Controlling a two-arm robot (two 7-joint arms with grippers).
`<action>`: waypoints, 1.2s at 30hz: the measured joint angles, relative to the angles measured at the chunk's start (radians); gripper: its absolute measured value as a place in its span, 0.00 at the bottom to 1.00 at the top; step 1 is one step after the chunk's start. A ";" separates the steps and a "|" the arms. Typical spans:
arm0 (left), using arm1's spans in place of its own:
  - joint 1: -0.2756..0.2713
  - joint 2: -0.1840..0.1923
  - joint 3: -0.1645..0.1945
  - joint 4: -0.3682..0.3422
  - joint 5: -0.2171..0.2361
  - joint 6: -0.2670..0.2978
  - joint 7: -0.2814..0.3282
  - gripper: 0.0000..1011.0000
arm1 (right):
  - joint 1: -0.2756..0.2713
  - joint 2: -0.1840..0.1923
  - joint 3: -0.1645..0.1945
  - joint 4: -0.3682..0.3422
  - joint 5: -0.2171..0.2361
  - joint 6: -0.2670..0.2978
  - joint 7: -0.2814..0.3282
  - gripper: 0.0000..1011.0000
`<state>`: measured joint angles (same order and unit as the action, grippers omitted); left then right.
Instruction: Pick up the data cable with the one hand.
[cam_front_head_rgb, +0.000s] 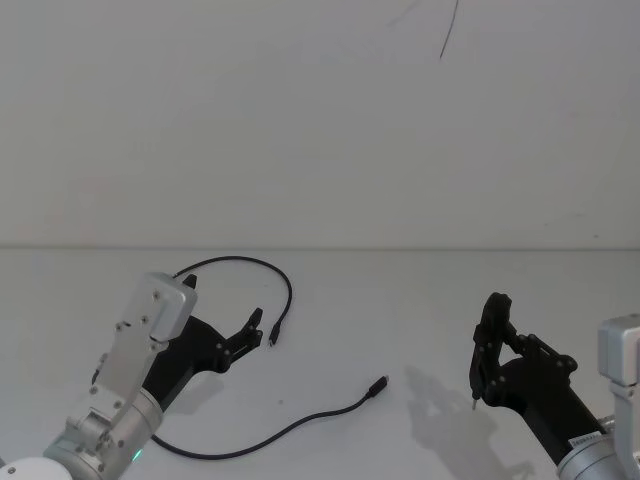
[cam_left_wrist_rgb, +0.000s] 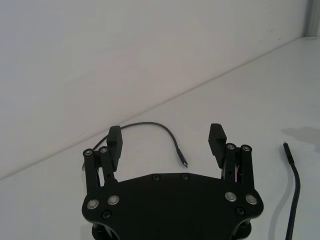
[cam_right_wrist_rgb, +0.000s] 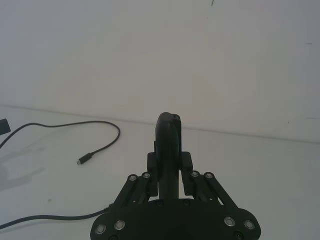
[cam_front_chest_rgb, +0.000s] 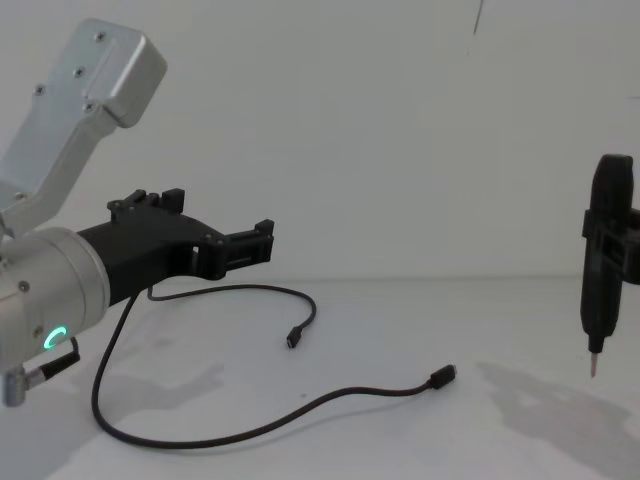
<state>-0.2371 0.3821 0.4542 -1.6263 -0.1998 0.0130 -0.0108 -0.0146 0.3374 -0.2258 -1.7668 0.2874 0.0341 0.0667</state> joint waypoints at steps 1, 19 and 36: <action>0.000 0.000 0.000 0.000 0.000 0.000 0.000 0.99 | 0.000 0.000 0.000 0.000 0.000 0.000 0.000 0.27; 0.000 0.000 0.000 0.000 -0.001 0.001 0.000 0.99 | 0.000 0.000 0.000 0.000 0.000 0.000 0.000 0.27; -0.022 0.020 0.014 0.006 -0.028 0.002 -0.108 0.99 | 0.000 0.000 0.000 0.000 0.000 0.000 0.000 0.27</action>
<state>-0.2591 0.4024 0.4685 -1.6208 -0.2282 0.0148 -0.1185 -0.0146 0.3374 -0.2258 -1.7667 0.2874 0.0340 0.0668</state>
